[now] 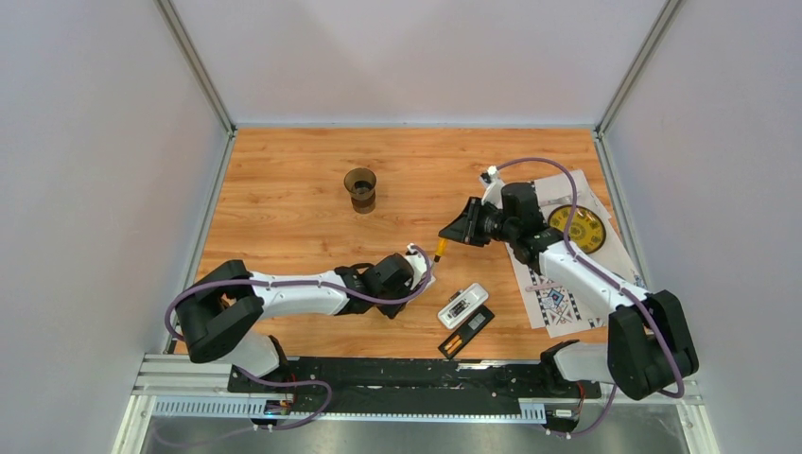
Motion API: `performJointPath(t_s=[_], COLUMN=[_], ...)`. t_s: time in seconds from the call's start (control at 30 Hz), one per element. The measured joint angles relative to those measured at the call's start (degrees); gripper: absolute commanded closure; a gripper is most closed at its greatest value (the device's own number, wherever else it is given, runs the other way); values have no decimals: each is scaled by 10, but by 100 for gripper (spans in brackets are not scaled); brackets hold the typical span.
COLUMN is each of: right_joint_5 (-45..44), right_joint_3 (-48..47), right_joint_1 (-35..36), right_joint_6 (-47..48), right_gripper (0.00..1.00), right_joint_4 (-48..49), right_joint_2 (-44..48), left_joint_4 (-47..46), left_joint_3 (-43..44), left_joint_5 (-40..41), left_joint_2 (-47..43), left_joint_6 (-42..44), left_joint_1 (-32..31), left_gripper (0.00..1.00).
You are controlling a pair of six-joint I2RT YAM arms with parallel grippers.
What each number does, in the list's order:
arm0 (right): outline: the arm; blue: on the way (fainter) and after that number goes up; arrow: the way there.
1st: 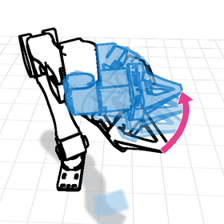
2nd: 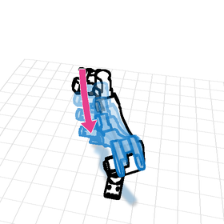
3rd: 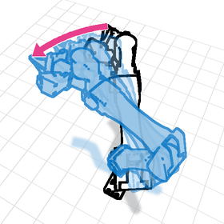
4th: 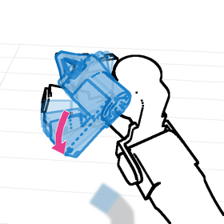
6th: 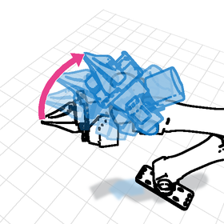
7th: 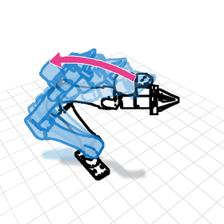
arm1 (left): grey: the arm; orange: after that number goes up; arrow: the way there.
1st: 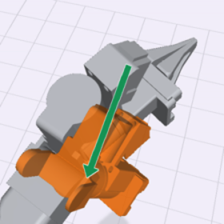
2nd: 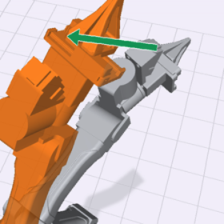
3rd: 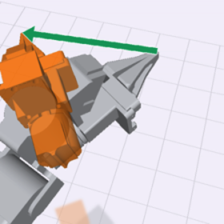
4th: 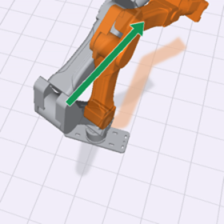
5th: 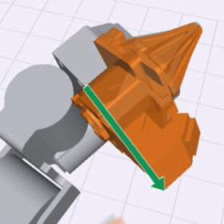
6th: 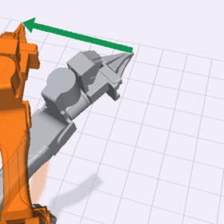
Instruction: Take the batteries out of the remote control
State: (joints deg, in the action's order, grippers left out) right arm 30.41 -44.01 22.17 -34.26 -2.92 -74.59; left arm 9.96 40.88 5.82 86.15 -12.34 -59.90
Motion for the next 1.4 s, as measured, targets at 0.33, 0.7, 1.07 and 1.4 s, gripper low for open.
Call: performJointPath(t_s=[0.33, 0.7, 1.07, 1.4], right_joint_5=[-93, -166, -148, -134], right_joint_3=[-4, -9, -13, -12], right_joint_1=[67, 75, 77, 83], right_joint_6=[38, 59, 63, 69], right_gripper=[100, 100, 100, 100], right_joint_4=[6, 6, 32, 41], right_joint_2=[-23, -51, -58, -73], left_joint_4=[0, 2, 2, 3], left_joint_3=[-18, -35, -35, -35], left_joint_5=[38, 36, 37, 37], left_joint_2=[-17, -37, -37, -37], left_joint_6=[-63, -80, -80, -80], left_joint_1=[-30, -37, -37, -37], left_gripper=[91, 92, 95, 97])
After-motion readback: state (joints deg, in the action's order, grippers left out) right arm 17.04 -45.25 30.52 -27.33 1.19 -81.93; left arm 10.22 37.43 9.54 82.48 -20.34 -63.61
